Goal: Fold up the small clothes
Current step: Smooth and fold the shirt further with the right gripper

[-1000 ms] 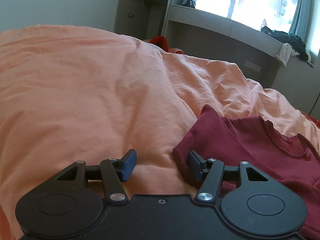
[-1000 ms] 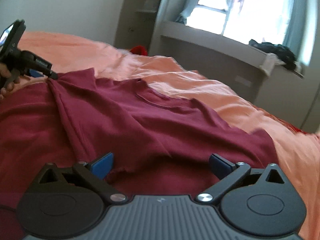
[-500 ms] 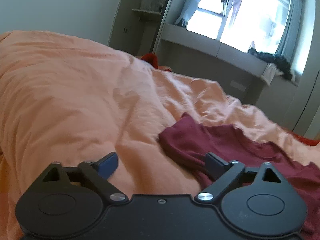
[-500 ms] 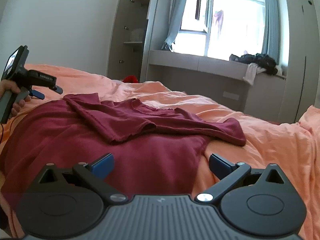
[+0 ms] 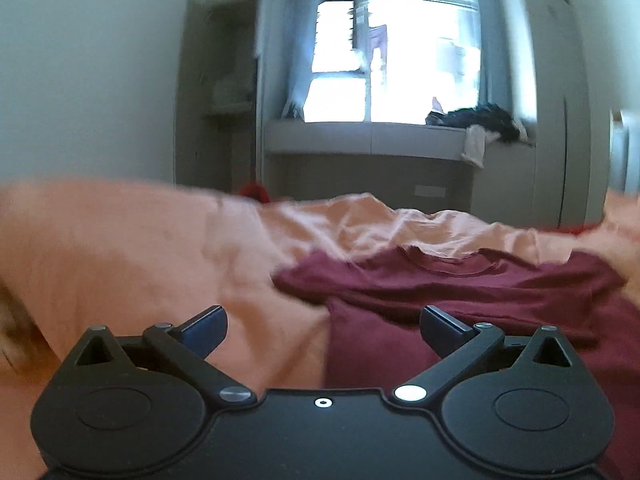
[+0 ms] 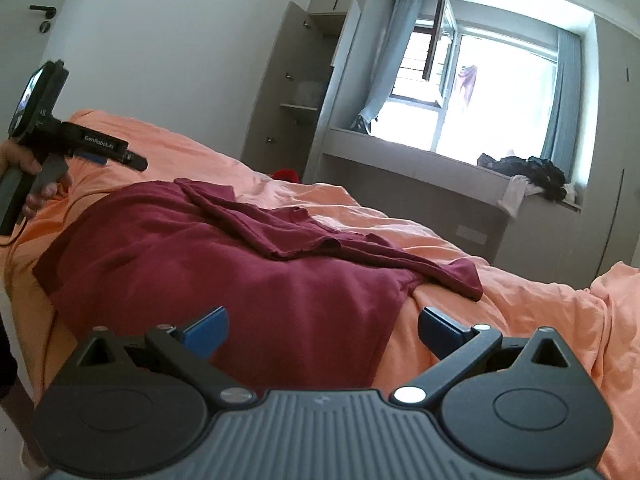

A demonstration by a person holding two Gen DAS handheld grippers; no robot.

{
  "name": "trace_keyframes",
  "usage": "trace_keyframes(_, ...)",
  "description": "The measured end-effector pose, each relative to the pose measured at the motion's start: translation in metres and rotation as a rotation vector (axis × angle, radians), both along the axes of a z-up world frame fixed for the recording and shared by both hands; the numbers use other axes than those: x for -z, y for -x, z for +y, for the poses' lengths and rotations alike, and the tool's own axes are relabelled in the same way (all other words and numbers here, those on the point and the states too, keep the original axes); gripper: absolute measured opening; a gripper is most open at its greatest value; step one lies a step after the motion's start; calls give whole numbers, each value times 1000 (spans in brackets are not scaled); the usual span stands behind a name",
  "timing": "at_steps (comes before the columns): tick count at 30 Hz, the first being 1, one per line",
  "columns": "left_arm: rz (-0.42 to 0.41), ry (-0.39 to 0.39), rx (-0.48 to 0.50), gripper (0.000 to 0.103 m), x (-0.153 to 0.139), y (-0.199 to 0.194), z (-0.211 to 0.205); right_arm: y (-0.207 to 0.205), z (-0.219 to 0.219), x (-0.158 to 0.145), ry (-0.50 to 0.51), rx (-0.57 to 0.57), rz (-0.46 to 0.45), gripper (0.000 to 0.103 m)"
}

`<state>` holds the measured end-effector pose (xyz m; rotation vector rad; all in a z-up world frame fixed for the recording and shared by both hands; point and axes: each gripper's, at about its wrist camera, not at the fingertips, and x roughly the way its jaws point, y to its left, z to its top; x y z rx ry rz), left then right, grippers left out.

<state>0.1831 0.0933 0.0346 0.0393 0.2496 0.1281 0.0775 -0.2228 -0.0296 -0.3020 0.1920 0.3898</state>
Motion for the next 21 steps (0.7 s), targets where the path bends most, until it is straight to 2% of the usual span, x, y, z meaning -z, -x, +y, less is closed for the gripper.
trace_keyframes(2,-23,-85,-1,102,-19,8,-2,-1,1,0,-9,-13,13,103)
trace_keyframes(4,-41,-135,9,102,-39,17,-2,2,1,0,-13,-30,12,103)
trace_keyframes(7,-43,-165,31,102,-62,32,-2,7,7,1,9,-64,5,103)
trace_keyframes(10,-31,-157,49,102,-68,51,-4,15,15,5,61,-98,-11,103)
trace_keyframes(12,-12,-129,57,102,-59,64,-5,21,20,9,108,-120,-22,103)
trace_keyframes(17,72,-73,94,102,-15,89,-17,31,30,27,238,-147,-9,103)
trace_keyframes(21,122,-84,132,102,17,104,-28,33,36,45,342,-130,17,103)
